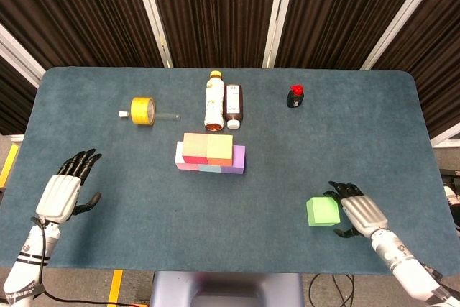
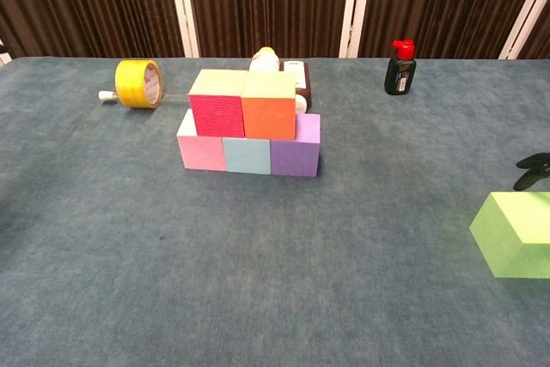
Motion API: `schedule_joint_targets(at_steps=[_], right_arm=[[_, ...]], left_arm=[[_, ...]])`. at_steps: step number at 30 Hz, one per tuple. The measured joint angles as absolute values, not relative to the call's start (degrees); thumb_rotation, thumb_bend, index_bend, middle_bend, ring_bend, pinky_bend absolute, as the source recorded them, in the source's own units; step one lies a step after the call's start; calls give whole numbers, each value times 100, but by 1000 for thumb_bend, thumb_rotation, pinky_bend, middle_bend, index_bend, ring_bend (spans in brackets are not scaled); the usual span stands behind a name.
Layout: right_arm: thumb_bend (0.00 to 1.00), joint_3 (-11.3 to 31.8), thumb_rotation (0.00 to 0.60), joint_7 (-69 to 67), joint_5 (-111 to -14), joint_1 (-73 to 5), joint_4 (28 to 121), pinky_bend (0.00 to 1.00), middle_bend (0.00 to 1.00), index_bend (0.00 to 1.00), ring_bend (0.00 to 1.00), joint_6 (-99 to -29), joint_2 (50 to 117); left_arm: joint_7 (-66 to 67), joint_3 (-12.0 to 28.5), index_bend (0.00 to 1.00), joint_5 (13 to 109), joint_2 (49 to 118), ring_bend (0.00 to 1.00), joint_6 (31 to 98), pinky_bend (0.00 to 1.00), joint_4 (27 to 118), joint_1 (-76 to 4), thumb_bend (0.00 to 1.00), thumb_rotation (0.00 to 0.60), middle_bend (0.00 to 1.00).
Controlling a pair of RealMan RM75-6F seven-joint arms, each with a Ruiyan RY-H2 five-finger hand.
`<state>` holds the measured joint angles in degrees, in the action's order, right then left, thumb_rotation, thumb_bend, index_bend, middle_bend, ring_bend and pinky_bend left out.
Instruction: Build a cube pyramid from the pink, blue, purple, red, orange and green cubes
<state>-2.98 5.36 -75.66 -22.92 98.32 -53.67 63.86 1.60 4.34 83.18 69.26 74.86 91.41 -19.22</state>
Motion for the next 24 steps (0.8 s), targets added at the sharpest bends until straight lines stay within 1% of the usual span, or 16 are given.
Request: schedule_joint_targets(at_steps=[5, 9, 12, 16, 18, 21, 24], right_arm=[[321, -191, 600, 865, -7341, -2367, 9732, 142, 133, 415, 6, -5341, 6651], [321, -117, 600, 1147, -7094, -2443, 9673, 144, 143, 457, 8, -5296, 6858], [321, -48, 600, 1196, -7022, -2492, 9756, 144, 153, 488, 9, -5292, 6876], [322, 91, 600, 1038, -7098, -2544, 10127, 144, 156, 509, 9, -5343, 6602], [321, 231, 600, 924, -7134, -2626, 10413, 144, 156, 509, 8, -5339, 6364], [321, 549, 600, 752, -7078, -2873, 10823, 144, 156, 509, 9, -5212, 6028], [321, 889, 600, 682, -6795, -3229, 11112, 144, 156, 506, 9, -4970, 5796]], left_arm=[[120, 453, 87, 8314, 6968, 0, 7522, 133, 9034, -1905, 347, 600, 17], [142, 473, 87, 8298, 7013, 0, 7580, 133, 8952, -1878, 347, 600, 18], [73, 471, 87, 8302, 7013, 0, 7585, 133, 8936, -1864, 346, 600, 18], [29, 466, 87, 8317, 7005, 0, 7599, 134, 8906, -1844, 347, 600, 18], [39, 467, 87, 8334, 7014, 0, 7606, 134, 8881, -1846, 347, 600, 19], [112, 466, 87, 8370, 7054, 0, 7624, 133, 8808, -1853, 347, 600, 20], [227, 450, 88, 8437, 7093, 0, 7663, 133, 8783, -1854, 347, 600, 20]])
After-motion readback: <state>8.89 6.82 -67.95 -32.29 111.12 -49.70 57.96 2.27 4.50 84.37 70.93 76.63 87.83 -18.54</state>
